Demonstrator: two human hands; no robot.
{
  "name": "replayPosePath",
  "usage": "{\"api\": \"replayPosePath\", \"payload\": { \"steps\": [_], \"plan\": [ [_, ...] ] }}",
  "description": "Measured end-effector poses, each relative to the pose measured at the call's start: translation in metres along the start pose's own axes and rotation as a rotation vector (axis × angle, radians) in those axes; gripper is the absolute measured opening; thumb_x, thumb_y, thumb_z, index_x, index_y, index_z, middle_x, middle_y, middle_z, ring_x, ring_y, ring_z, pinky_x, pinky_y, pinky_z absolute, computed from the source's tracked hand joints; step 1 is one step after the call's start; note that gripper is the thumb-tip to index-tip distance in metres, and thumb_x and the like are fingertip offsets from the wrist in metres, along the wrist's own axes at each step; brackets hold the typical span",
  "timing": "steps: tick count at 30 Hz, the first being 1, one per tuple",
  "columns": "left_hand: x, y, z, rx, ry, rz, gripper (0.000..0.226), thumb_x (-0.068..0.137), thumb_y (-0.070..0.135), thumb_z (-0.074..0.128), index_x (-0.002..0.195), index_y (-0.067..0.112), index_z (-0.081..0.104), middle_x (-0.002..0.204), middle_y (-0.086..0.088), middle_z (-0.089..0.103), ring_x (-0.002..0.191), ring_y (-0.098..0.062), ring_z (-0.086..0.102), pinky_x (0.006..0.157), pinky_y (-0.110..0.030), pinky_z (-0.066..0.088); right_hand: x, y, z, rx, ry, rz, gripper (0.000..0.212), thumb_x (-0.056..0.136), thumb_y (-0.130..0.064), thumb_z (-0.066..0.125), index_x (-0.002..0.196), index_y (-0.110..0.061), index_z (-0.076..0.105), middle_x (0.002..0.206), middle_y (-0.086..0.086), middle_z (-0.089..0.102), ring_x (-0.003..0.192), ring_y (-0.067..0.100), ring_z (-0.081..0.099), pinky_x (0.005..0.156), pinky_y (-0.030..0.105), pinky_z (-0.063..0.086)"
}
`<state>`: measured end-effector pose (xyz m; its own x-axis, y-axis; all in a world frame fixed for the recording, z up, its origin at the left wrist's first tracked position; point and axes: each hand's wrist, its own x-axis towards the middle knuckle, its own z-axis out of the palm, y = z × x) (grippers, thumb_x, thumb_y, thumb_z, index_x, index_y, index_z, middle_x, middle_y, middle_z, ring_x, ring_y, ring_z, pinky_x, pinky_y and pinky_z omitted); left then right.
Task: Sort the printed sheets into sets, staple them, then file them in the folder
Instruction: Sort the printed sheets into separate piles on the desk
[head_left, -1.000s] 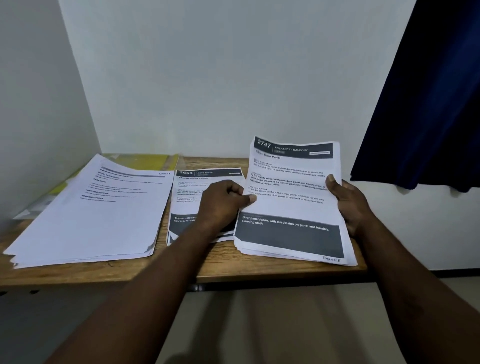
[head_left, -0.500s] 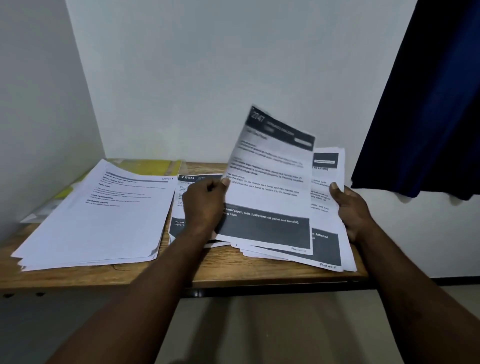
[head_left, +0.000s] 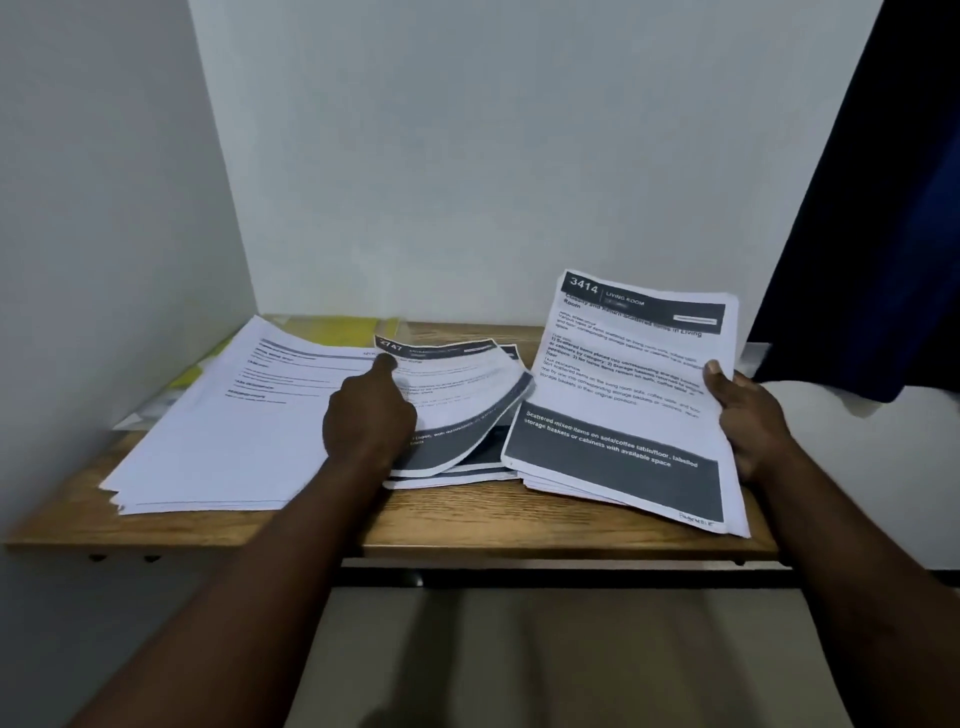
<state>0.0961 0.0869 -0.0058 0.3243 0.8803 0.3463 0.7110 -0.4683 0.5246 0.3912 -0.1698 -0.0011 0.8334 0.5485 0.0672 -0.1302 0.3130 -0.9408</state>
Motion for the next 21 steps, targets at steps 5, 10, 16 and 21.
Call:
{"api": "replayPosePath", "payload": {
  "steps": [5, 10, 16, 21],
  "plan": [
    [0.003, -0.003, 0.008, 0.174, -0.002, 0.093, 0.031, 0.095, 0.016, 0.053, 0.118, 0.023, 0.072, 0.116, -0.010, 0.072, 0.106, -0.037, 0.066, 0.082, -0.040, 0.052, 0.001, -0.002, 0.000, 0.027, 0.015, 0.011, 0.029, 0.107, -0.029, 0.059, 0.129, -0.011, 0.067, 0.115, 0.009, 0.079, 0.099, 0.030, 0.078, 0.071, 0.046, 0.067],
    [0.004, -0.006, 0.014, 0.260, 0.020, 0.114, 0.025, 0.095, 0.022, 0.056, 0.112, 0.023, 0.073, 0.111, -0.007, 0.067, 0.101, -0.036, 0.066, 0.076, -0.037, 0.048, 0.005, 0.001, -0.003, 0.008, 0.016, 0.015, 0.032, 0.107, -0.029, 0.059, 0.132, -0.010, 0.066, 0.119, 0.012, 0.078, 0.103, 0.033, 0.077, 0.077, 0.051, 0.066],
    [0.009, -0.007, 0.018, 0.424, -0.027, 0.169, 0.026, 0.098, 0.025, 0.060, 0.121, 0.024, 0.073, 0.123, -0.009, 0.051, 0.114, -0.035, 0.053, 0.082, -0.043, 0.049, 0.012, 0.002, -0.015, 0.056, 0.050, 0.070, 0.050, 0.102, -0.038, 0.065, 0.144, -0.012, 0.061, 0.134, 0.015, 0.071, 0.122, 0.040, 0.069, 0.102, 0.061, 0.053],
    [0.010, -0.009, 0.020, 0.398, -0.015, 0.178, 0.026, 0.099, 0.031, 0.059, 0.120, 0.025, 0.074, 0.119, -0.008, 0.053, 0.113, -0.034, 0.053, 0.084, -0.043, 0.049, 0.008, 0.000, -0.010, 0.048, 0.055, 0.077, 0.040, 0.104, -0.035, 0.062, 0.137, -0.012, 0.064, 0.128, 0.015, 0.075, 0.114, 0.039, 0.073, 0.091, 0.062, 0.060]
  ]
}}
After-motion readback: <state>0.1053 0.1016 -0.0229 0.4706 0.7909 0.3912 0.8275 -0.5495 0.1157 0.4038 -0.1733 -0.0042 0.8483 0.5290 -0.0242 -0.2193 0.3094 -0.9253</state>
